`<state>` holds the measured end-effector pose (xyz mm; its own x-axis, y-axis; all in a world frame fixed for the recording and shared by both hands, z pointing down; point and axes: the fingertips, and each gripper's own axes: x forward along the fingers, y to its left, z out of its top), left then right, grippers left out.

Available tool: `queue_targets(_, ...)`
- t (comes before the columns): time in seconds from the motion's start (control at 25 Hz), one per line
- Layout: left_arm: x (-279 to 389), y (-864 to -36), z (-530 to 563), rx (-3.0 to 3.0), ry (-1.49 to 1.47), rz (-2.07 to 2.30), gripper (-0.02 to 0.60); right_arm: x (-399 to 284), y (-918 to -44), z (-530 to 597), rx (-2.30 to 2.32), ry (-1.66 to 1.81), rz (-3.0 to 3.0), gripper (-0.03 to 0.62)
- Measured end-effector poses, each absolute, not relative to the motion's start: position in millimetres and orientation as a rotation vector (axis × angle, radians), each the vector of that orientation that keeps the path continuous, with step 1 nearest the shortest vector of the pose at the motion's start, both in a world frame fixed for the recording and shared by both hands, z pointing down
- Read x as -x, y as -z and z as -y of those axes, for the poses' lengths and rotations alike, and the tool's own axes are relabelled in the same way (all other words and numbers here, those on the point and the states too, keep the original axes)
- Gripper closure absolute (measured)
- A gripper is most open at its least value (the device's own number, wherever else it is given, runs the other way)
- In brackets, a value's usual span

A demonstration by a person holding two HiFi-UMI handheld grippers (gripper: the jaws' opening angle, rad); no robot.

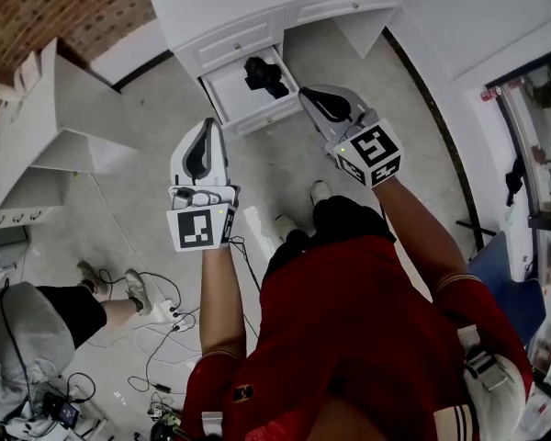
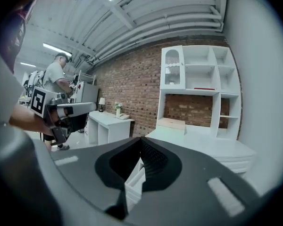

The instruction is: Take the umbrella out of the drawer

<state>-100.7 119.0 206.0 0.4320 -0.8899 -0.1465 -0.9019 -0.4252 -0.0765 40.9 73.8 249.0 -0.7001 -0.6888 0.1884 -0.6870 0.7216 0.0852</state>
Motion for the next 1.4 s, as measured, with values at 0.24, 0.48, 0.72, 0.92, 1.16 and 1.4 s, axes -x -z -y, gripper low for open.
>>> queue_targets(0.24,111,-237,-74,2.521,-0.096,-1.65,0.577,-32,-299,-17,-1.068,-0.014,2.632,0.582)
queue_targets(0.48,110,-279,-13,2.544,-0.026,-1.7,0.577,-21,-352,45,-1.004,-0.033,2.569,0.582)
queue_targets(0.72,111,-314,59,2.559,0.024,-1.781,0.577,-12,-419,118,-0.933,-0.137,2.508,0.549)
queue_targets(0.92,118,-351,116,2.541,0.083,-1.883,0.577,0,-472,178,-0.858,-0.203,2.468,0.504)
queue_targets(1.16,126,-395,163,2.53,0.153,-1.974,0.577,11,-528,219,-0.8,-0.282,2.434,0.454)
queue_targets(1.4,142,-418,189,2.518,0.168,-2.028,0.577,23,-575,238,-0.751,-0.32,2.361,0.399)
